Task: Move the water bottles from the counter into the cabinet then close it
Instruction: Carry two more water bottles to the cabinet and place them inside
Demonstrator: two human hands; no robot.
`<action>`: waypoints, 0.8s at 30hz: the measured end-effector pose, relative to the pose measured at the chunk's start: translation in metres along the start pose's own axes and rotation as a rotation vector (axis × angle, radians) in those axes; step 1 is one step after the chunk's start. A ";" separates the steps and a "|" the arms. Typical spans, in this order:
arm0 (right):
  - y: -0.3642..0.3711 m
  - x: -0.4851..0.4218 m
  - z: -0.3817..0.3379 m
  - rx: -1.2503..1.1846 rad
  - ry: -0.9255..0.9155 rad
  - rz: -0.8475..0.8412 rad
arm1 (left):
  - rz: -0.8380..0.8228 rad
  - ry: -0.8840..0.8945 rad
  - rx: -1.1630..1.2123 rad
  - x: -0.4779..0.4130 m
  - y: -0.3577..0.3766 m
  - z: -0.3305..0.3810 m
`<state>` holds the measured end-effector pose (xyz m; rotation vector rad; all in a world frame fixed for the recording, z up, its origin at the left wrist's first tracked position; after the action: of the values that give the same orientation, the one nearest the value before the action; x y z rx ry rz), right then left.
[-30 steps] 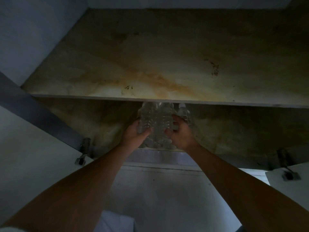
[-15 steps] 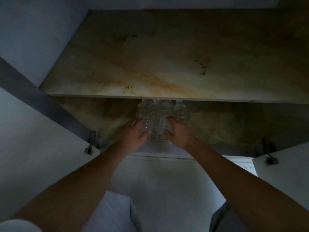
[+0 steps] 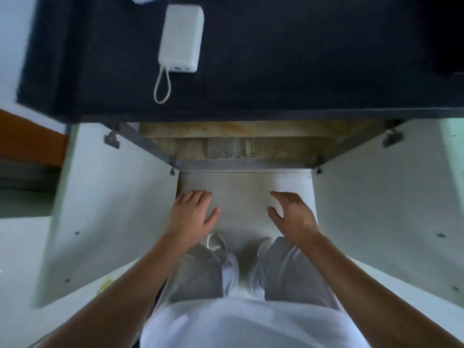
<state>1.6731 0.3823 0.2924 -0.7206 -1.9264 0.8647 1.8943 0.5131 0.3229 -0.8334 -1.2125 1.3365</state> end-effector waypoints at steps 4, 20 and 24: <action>-0.085 0.095 -0.030 0.050 -0.017 0.011 | -0.007 -0.004 0.011 0.050 -0.108 0.050; -0.209 0.194 -0.017 0.023 0.019 0.380 | 0.057 0.175 -0.078 0.047 -0.211 0.150; -0.224 0.221 0.020 0.001 0.223 0.463 | 0.026 0.419 -0.041 0.005 -0.213 0.202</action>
<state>1.5249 0.4120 0.5695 -1.2380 -1.5834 1.0121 1.7552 0.4542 0.5749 -1.0981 -0.9028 1.0891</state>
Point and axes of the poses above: each hand's wrist, its own x-axis away from the middle knuckle, its own y-axis out of the palm, z = x × y, the point moved 7 cm from there along -x, towards the middle knuckle, and after that the axes turned 8 degrees about y, right-handed, at the moved point
